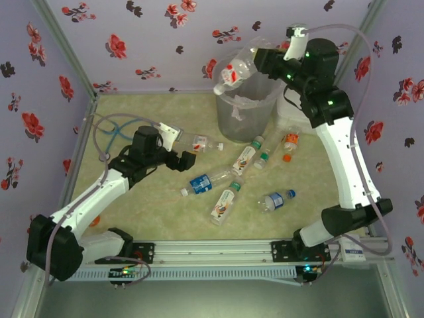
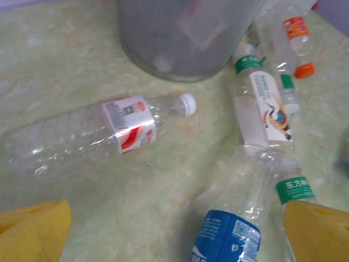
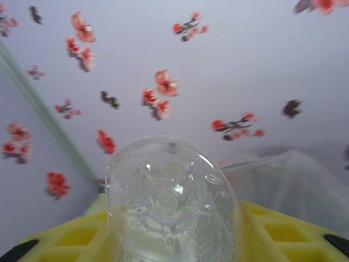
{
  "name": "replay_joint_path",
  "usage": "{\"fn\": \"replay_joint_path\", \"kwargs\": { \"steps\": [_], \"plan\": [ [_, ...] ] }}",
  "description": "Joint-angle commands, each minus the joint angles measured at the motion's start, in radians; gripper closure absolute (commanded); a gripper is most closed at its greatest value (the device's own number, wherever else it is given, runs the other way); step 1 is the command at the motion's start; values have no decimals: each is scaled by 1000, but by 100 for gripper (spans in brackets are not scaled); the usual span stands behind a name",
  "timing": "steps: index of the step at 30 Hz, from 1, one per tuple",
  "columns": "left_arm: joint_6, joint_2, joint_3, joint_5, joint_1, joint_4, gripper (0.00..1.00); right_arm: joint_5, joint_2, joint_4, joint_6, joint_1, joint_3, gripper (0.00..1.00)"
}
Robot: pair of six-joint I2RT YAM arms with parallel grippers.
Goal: Put the plastic bottles in the bin
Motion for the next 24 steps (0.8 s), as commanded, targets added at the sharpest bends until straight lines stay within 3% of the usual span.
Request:
{"fn": "replay_joint_path", "kwargs": {
  "steps": [1, 13, 19, 24],
  "plan": [
    [1, 29, 57, -81, -5, -100, 0, 148, 50, -28, -133, -32, 40, 100],
    [-26, 35, 36, -96, -25, -162, 0, -7, 364, -269, -131, -78, 257, 100],
    [-32, 44, 32, -99, -33, -159, 0, -101, 447, -149, -30, -77, 140, 100],
    [-21, 54, 39, -101, -36, -162, 0, -106, 503, -59, 33, -77, 55, 100]
  ]
}}
